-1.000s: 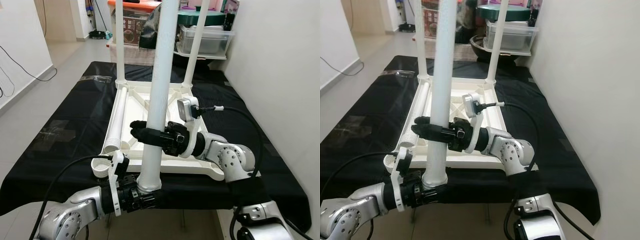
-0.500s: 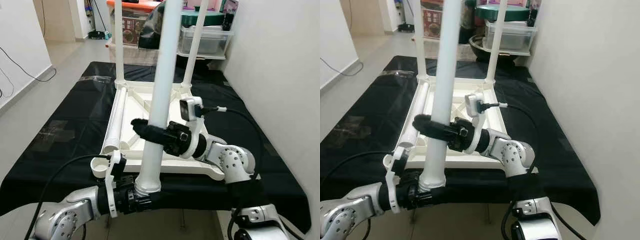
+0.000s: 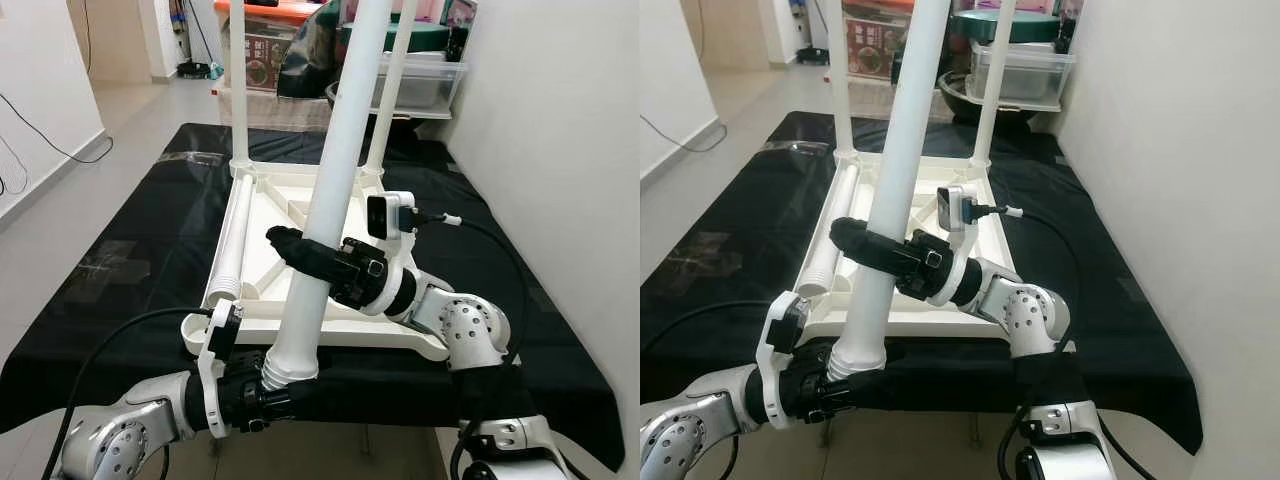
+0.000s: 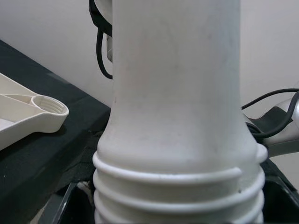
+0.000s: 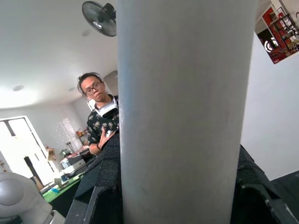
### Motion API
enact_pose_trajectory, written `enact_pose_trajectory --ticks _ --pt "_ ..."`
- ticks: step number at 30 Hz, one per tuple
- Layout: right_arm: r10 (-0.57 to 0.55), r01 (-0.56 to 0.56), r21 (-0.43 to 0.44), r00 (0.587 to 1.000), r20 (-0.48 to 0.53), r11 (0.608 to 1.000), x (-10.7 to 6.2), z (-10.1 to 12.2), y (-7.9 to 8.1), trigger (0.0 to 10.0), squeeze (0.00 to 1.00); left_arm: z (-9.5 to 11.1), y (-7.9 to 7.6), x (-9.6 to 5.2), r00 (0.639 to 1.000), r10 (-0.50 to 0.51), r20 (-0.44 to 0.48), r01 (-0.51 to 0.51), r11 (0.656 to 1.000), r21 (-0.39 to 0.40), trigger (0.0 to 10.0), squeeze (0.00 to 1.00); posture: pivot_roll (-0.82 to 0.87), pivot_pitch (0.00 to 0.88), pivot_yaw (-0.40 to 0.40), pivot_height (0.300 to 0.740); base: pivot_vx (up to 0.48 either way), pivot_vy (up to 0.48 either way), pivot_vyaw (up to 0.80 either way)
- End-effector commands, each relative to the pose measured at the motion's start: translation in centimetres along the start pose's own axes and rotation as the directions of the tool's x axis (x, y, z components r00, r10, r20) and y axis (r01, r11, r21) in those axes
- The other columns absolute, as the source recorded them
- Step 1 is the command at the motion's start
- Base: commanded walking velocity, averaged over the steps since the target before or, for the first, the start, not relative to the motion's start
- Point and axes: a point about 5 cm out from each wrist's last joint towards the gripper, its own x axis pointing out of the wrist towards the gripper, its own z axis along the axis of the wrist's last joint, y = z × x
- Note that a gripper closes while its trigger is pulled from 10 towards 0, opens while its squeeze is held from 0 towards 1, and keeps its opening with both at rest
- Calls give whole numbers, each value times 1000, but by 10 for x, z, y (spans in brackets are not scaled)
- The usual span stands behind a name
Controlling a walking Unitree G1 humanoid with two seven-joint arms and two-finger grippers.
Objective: Building children table
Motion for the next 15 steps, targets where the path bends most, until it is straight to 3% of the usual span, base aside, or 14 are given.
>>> enact_pose_trajectory --ticks 1,2,6,7,8,13,14,15 --pt "77 -77 20 997 -15 997 15 -9 6 0 0 -1 -4 6 999 -33 -5 33 999 -10 0 0 89 0 -91 740 0 0 0" --pt "30 -30 0 998 -48 1000 14 -11 3 10000 0 -2 -3 6 999 -30 -11 30 999 -9 0 0 89 0 -91 740 0 0 0" --pt "-33 32 -21 996 -82 999 14 -14 -1 10000 0 -2 -3 5 1000 -16 -21 16 1000 -5 0 0 90 0 -91 740 0 0 0" --pt "-67 65 -29 995 -74 997 13 -14 -4 10000 1000 -3 -1 5 1000 -1 -29 1 1000 3 3137 0 90 0 -92 740 0 0 0" --pt "-131 129 -42 991 -40 991 12 -11 -9 10000 1000 -3 1 4 999 28 -41 -27 999 20 10000 0 90 0 -92 740 0 0 0" --pt "-186 185 -54 982 -22 981 11 -10 -13 10000 1000 -4 5 2 997 63 -52 -61 997 36 10000 0 90 0 -91 740 0 0 0" --pt "-209 207 -66 978 -24 976 11 -10 -14 10000 357 -5 11 0 989 127 -76 -123 991 56 10000 0 89 0 -86 740 0 0 0" --pt "-241 238 -84 970 -26 968 10 -11 -15 10000 0 -7 20 -4 974 205 -100 -197 977 87 10000 0 89 0 -86 740 0 0 0"
